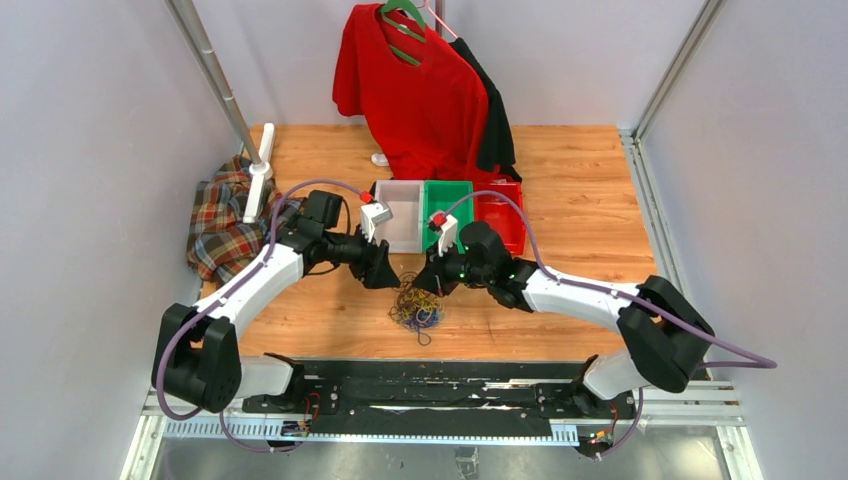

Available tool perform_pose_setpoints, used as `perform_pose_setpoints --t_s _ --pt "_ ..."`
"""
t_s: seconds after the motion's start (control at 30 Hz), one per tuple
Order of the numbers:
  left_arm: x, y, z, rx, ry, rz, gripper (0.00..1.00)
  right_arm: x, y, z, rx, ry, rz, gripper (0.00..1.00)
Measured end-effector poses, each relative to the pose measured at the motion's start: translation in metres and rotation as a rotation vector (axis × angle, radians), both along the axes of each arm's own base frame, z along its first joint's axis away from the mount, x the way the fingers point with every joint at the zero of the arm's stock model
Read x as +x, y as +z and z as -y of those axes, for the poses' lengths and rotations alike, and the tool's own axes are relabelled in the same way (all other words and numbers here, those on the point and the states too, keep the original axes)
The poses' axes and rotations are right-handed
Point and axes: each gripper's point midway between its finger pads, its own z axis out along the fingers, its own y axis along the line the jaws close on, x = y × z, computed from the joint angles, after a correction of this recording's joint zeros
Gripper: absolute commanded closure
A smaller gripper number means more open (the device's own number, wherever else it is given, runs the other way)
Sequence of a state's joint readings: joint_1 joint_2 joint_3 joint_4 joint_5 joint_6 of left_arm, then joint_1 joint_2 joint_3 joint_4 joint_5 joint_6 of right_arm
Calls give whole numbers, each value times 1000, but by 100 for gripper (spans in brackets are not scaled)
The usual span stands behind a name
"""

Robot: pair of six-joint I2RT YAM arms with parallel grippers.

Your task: Untangle the cables

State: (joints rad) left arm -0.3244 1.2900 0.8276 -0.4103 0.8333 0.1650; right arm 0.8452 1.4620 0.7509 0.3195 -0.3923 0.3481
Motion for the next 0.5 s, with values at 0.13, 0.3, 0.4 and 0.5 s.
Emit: perform_pose_setpoints --t_s 0.13,0.3,0.4,0.5 --pt "-11 -1 -1 5 -45 -19 38 1 22 -6 36 11 38 99" --pt "-17 -2 -3 10 -85 -4 41 -1 25 -6 42 20 38 99" --pt "-21 0 -2 -1 -110 7 41 -4 25 -6 42 32 29 99" --pt "-23 4 -1 -18 -127 17 41 -7 26 -7 47 45 22 99"
